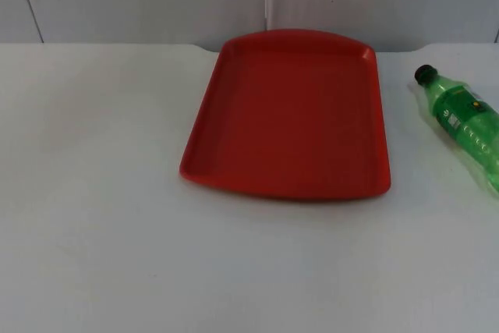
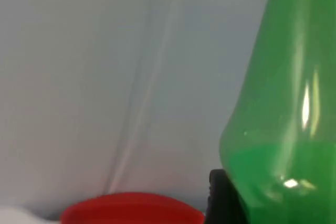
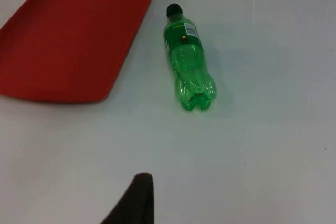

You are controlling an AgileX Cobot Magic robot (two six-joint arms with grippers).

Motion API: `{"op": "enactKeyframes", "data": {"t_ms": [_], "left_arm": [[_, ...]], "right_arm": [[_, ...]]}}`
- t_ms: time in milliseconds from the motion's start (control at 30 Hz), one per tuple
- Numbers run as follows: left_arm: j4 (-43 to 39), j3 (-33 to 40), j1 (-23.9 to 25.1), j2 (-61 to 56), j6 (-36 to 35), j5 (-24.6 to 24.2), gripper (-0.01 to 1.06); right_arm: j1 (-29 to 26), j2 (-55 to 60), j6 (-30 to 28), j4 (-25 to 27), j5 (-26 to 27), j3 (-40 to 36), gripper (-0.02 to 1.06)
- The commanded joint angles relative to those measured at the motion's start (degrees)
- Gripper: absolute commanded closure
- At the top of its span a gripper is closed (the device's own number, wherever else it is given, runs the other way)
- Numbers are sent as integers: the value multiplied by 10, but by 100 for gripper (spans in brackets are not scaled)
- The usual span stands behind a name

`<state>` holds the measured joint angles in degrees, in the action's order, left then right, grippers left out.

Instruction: Place the bottle upright on the tray.

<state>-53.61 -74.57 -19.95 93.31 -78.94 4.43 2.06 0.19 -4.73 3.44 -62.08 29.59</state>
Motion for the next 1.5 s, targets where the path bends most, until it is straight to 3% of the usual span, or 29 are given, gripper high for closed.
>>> {"op": "enactKeyframes", "data": {"t_ms": [0, 100, 167, 200, 233, 300, 367, 400, 500, 533, 600, 667, 833, 967, 1467], "left_arm": [[67, -4, 14, 3, -5, -2, 105], [67, -4, 23, 15, -8, 31, 105], [61, -4, 32, 46, -7, 145, 105], [61, -4, 32, 46, -7, 145, 105], [61, -4, 33, 59, -2, 202, 105], [72, -5, 33, 94, 72, 302, 105], [61, -5, 33, 123, 200, 369, 105], [61, -5, 33, 123, 200, 369, 105], [52, -5, 27, 155, 344, 388, 105], [52, -5, 27, 155, 344, 388, 105], [52, -5, 26, 179, 479, 401, 105], [85, -5, 26, 200, 529, 426, 105], [172, -5, 26, 230, 555, 445, 105], [241, -7, 26, 280, 586, 517, 105], [272, -94, 26, 390, 592, 545, 105]], "right_arm": [[-3, -2, 0, 2, 2, 0, -1], [-3, -2, 0, 2, 2, 0, -1], [-3, -2, 0, 2, 2, 0, -1], [-3, -2, 0, 2, 2, 0, -1], [-3, -2, 0, 2, 2, 0, -1], [-3, -2, 0, 2, 2, 0, -1], [-3, -2, 0, 2, 2, 0, -1], [-3, -2, 0, 2, 2, 0, -1], [-3, -2, 0, 2, 2, 0, -1], [-3, -2, 0, 2, 2, 0, -1], [-3, -2, 0, 2, 2, 0, -1], [-3, -2, 0, 2, 2, 0, -1], [-3, -2, 0, 2, 2, 0, -1], [-3, -2, 0, 2, 2, 0, -1], [-3, -2, 0, 2, 2, 0, -1]]}}
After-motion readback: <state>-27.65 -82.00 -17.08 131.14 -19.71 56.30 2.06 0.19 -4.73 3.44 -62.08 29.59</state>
